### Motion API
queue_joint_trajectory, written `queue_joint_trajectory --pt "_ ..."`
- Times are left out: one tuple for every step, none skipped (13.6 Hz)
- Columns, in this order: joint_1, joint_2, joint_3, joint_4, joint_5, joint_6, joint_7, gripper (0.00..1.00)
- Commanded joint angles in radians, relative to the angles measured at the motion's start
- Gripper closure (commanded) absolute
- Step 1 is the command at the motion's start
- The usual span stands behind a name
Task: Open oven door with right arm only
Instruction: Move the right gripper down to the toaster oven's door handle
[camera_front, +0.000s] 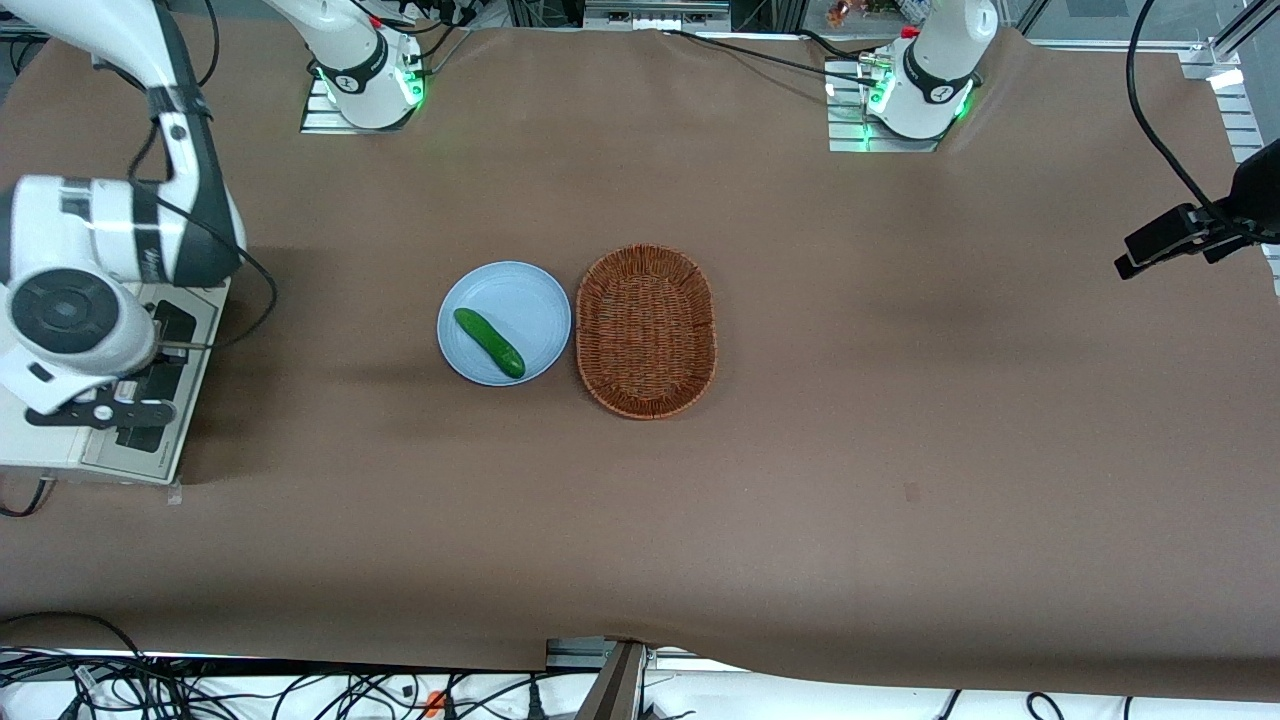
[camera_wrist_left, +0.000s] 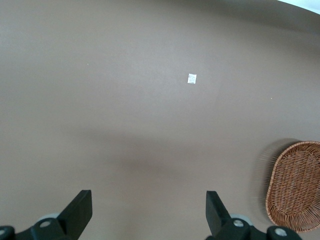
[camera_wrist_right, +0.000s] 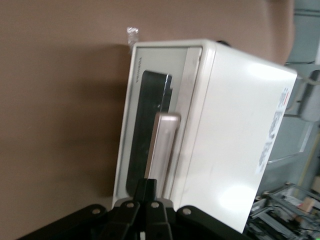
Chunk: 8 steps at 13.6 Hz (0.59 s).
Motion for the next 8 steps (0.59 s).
queue_joint_trajectory --pt "-0.009 0.034 -0.006 0.002 -0.075 0.027 0.046 1.0" --pt "-0.009 0.035 -0.013 -0.001 -0.082 0.028 0.058 1.0" --pt "-0.009 0.035 -0.019 -0.007 -0.085 0.028 0.06 1.0" --pt "-0.009 0.035 -0.021 -0.016 -0.085 0.028 0.061 1.0" --pt "-0.012 0.037 -0.024 -0.025 -0.085 0.027 0.071 1.0" --pt "-0.013 0.041 -0.033 -0.037 -0.087 0.031 0.095 1.0" --pt "-0.015 0.045 -0.035 -0.045 -0.087 0.037 0.101 1.0" --pt "-0.015 0.048 -0.036 -0.05 -0.087 0.042 0.101 1.0"
